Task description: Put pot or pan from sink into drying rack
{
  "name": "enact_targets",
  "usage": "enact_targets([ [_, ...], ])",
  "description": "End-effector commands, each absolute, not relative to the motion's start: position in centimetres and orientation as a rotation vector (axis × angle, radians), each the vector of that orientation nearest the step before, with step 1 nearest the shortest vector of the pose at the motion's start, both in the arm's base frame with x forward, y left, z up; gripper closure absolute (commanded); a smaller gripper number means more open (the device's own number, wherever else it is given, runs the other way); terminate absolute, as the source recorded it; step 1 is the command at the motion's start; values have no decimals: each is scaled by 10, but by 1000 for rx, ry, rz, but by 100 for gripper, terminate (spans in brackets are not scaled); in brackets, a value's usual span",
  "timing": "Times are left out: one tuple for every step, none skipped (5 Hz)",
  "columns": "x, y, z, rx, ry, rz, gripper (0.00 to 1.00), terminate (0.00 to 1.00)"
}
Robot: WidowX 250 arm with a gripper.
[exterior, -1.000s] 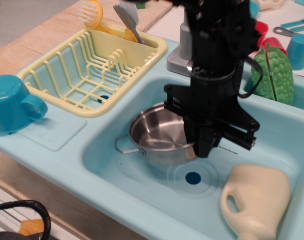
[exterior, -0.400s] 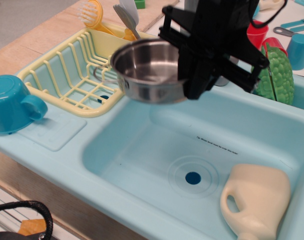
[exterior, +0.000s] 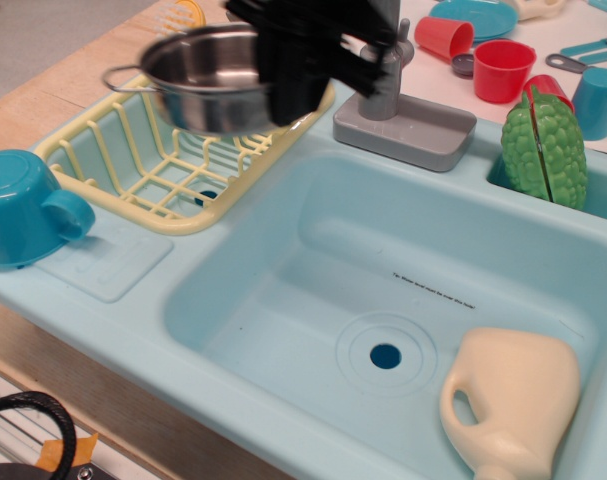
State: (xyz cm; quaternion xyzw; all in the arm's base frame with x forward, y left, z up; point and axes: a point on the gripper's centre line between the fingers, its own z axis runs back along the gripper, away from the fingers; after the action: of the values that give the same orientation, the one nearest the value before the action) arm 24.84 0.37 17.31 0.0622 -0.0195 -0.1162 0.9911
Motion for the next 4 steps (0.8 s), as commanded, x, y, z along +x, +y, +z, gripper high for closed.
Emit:
enact_targets([
  [244, 36, 181, 89, -85, -228, 100, 0],
  [236, 51, 168, 66, -132, -240, 100, 0],
  [229, 58, 164, 64, -152, -263, 100, 0],
  [231, 67, 159, 22, -160, -309, 0, 0],
])
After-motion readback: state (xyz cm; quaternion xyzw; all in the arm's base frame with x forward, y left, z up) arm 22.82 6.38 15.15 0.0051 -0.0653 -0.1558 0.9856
